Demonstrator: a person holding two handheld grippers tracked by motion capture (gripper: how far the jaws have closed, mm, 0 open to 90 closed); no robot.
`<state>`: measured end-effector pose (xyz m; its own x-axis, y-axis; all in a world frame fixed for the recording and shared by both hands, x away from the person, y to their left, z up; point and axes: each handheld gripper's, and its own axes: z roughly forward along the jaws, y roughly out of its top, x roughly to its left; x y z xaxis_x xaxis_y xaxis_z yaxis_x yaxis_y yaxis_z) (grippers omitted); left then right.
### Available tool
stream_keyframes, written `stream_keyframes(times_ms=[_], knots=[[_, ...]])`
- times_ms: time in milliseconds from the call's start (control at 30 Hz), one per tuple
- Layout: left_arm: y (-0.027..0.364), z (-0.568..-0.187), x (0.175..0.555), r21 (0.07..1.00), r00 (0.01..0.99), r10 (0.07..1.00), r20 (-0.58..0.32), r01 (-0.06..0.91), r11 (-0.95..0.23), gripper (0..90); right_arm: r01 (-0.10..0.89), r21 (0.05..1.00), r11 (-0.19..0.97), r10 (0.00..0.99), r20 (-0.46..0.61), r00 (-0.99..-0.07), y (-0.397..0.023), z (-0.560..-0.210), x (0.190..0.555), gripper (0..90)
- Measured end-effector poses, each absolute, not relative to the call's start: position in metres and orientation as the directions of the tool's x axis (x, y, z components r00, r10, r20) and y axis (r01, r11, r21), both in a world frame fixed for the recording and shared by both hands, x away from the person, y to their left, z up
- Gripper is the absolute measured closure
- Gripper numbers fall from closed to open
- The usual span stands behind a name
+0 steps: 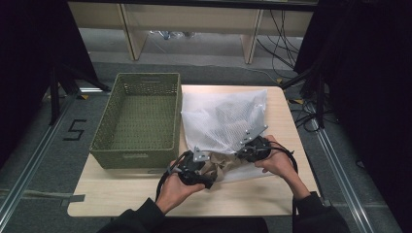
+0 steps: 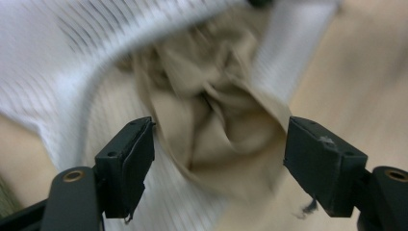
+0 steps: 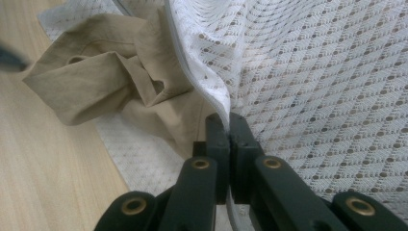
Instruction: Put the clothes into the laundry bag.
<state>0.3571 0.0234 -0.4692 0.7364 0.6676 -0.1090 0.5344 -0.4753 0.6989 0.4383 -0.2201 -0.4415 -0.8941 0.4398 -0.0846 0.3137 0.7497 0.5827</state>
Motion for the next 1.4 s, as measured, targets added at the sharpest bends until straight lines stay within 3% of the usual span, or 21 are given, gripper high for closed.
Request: stream_keyframes(times_ms=[100,200,233,367,433,533,600,667,733,900,1000,1100,1200,1400], knots=[[0.016,-0.484,0.354,0.664,0.739,0.668,-0.086,0.542,-0.515,19.5,0.323,0.586,0.743,0.448,-0.077,-0.891,-0.219,-0.441,0.438,90.0],[0.005,-0.496,0.363,0.681,0.743,0.665,-0.072,0.524,-0.512,21.9,0.305,0.587,0.750,0.432,-0.086,-0.898,-0.218,-0.440,0.438,90.0],[0.003,-0.497,0.369,0.682,0.768,0.639,-0.045,0.491,-0.542,29.0,0.311,0.590,0.745,0.434,-0.075,-0.898,-0.217,-0.440,0.437,90.0],[-0.011,-0.501,0.383,0.716,0.777,0.629,-0.029,0.455,-0.529,72.6,0.305,0.605,0.736,0.431,-0.071,-0.900,-0.218,-0.433,0.433,89.9],[-0.017,-0.497,0.391,0.725,0.784,0.621,0.003,0.425,-0.541,81.8,0.294,0.615,0.732,0.423,-0.073,-0.903,-0.219,-0.428,0.429,89.9],[-0.021,-0.487,0.408,0.742,0.758,0.650,0.056,0.404,-0.536,85.7,0.283,0.635,0.719,0.415,-0.065,-0.907,-0.222,-0.420,0.423,90.0],[-0.026,-0.483,0.417,0.783,0.716,0.696,0.050,0.405,-0.472,86.0,0.290,0.632,0.719,0.416,-0.058,-0.907,-0.224,-0.418,0.418,90.0],[-0.028,-0.483,0.425,0.777,0.705,0.705,0.083,0.397,-0.488,85.4,0.301,0.631,0.715,0.426,-0.052,-0.903,-0.226,-0.418,0.416,90.0],[-0.027,-0.493,0.430,0.773,0.698,0.714,0.047,0.428,-0.469,82.3,0.303,0.631,0.714,0.422,-0.043,-0.906,-0.228,-0.420,0.417,89.9],[-0.016,-0.505,0.420,0.736,0.715,0.699,0.030,0.457,-0.499,60.5,0.314,0.616,0.722,0.419,-0.028,-0.907,-0.227,-0.430,0.416,89.9],[-0.011,-0.495,0.407,0.733,0.704,0.709,0.041,0.461,-0.500,42.2,0.320,0.602,0.731,0.420,-0.027,-0.907,-0.225,-0.435,0.416,89.8],[-0.004,-0.484,0.393,0.747,0.688,0.725,0.031,0.466,-0.474,31.2,0.317,0.587,0.745,0.413,-0.033,-0.910,-0.221,-0.440,0.416,89.4],[0.005,-0.478,0.377,0.747,0.703,0.707,0.084,0.425,-0.511,32.8,0.307,0.580,0.755,0.403,-0.041,-0.914,-0.220,-0.444,0.418,89.4],[-0.008,-0.492,0.371,0.716,0.746,0.666,-0.020,0.475,-0.511,39.8,0.304,0.584,0.753,0.401,-0.042,-0.915,-0.220,-0.443,0.418,89.4]])
